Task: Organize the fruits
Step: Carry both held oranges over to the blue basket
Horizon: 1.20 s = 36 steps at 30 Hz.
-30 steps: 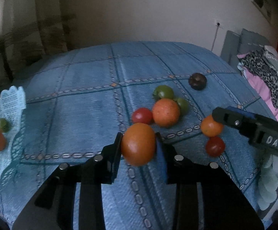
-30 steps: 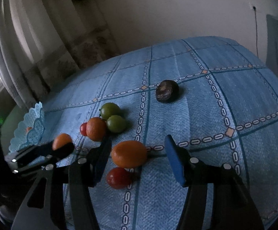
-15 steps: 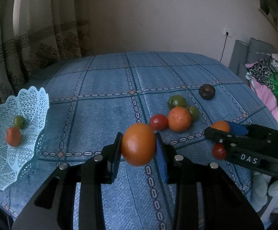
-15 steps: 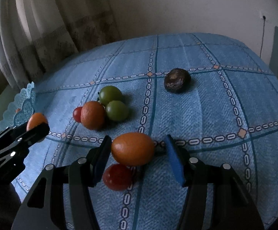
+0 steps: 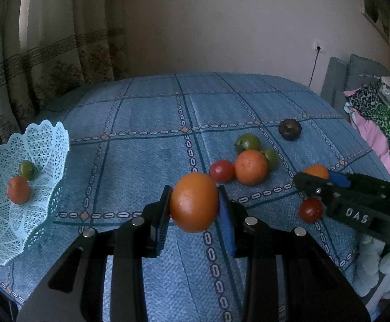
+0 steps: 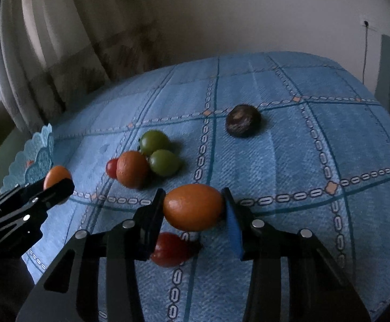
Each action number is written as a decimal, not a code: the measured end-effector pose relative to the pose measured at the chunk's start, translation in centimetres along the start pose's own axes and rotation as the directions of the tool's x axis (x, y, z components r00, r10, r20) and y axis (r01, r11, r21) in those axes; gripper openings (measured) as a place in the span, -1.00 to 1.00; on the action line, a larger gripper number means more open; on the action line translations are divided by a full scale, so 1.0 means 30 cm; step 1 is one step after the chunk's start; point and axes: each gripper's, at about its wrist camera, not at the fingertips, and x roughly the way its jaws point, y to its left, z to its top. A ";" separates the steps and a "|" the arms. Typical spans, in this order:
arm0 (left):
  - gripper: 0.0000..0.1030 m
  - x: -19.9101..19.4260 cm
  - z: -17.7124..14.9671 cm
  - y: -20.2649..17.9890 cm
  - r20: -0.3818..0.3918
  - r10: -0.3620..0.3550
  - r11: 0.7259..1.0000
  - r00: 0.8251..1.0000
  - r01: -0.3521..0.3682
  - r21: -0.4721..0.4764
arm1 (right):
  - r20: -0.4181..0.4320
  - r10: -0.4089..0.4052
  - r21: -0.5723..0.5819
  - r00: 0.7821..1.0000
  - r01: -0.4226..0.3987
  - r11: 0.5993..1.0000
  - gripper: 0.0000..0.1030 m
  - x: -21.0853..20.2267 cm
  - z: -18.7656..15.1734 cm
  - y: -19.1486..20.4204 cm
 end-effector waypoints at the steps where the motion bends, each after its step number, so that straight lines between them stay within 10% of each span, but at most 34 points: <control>1: -0.34 -0.003 0.001 0.002 0.004 0.000 1.000 1.000 0.000 -0.002 | 0.006 -0.001 0.006 1.000 0.001 1.000 -0.18 -0.006 0.002 -0.005; 36: -0.33 -0.117 0.035 0.124 0.124 0.133 0.989 0.983 -0.123 -0.084 | 0.055 -0.052 0.014 0.997 0.051 0.999 -0.18 -0.032 0.008 -0.019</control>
